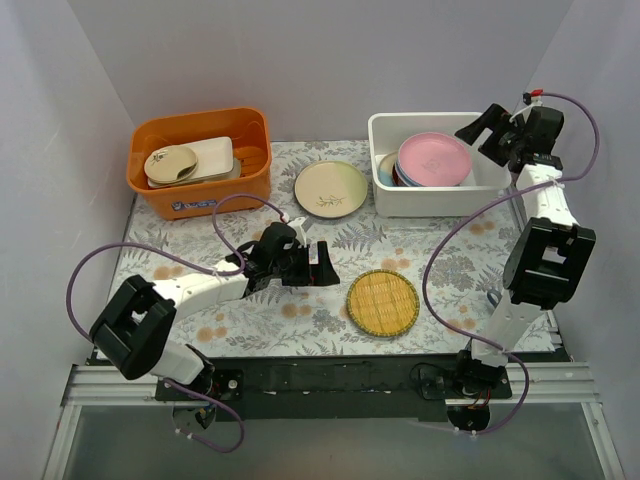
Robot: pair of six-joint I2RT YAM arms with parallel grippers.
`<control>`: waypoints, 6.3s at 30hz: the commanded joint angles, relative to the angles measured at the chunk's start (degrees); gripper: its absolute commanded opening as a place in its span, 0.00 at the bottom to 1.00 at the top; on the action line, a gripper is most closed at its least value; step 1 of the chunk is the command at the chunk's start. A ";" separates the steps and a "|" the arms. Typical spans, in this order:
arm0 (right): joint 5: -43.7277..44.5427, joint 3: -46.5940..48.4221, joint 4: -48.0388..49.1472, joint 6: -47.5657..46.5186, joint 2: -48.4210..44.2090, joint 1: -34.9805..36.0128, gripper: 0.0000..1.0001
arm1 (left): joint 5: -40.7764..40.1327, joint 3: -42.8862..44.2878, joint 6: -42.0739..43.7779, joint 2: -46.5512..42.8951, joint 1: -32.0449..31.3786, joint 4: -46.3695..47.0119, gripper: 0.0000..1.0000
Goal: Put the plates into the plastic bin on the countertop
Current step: Place the plate in the plastic bin, then pick up the plate at the center of the board, then place the plate in the plastic bin.
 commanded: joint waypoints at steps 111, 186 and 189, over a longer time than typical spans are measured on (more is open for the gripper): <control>-23.41 -44.60 6.77 -10.52 -35.81 13.32 0.96 | 19.16 -6.62 -23.19 3.93 2.92 44.05 0.00; -30.01 -43.37 12.04 -8.94 -27.29 18.51 0.01 | 17.32 -6.45 -18.19 5.17 3.62 37.73 0.98; -29.48 -43.28 13.27 -7.80 -27.46 18.42 0.01 | 14.78 -5.66 -16.25 3.94 3.62 33.43 0.98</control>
